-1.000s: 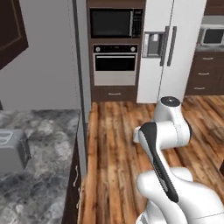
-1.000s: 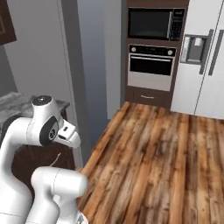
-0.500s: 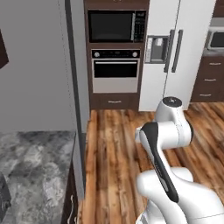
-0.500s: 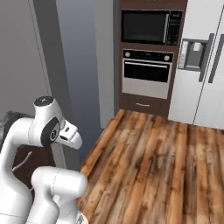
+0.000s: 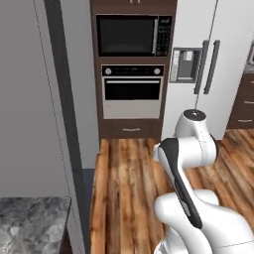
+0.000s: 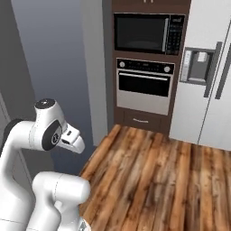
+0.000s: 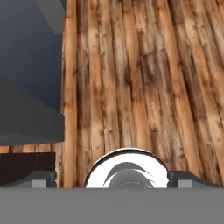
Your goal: Four empty soda cans are scattered around the kitchen. Gather all the cans and cluster them next to the stove for recycling.
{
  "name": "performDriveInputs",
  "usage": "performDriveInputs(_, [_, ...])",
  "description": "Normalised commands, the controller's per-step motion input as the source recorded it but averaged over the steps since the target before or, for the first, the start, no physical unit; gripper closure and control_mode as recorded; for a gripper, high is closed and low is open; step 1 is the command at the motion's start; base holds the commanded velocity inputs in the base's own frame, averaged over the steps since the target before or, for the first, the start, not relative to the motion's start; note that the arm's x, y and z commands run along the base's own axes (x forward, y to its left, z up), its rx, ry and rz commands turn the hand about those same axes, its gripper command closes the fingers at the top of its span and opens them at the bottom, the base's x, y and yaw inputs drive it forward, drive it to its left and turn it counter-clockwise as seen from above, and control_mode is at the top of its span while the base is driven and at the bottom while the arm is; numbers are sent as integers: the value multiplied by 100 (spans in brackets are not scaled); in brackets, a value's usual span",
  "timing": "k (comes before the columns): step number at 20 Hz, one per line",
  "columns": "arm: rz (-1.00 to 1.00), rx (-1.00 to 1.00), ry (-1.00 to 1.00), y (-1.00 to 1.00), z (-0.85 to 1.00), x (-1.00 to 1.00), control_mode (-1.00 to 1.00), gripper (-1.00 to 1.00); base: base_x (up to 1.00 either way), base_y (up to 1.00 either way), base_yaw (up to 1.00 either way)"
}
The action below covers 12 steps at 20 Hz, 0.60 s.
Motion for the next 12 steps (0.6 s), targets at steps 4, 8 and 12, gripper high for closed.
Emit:
performDriveInputs(4, [0, 0, 0, 0, 0, 0, 100, -100, 87, -57, 0])
performDriveInputs(8, [0, 0, 0, 0, 0, 0, 100, -100, 88, -47, 0])
performDriveInputs(12, [0, 0, 0, 0, 0, 0, 100, -100, 88, -50, 2])
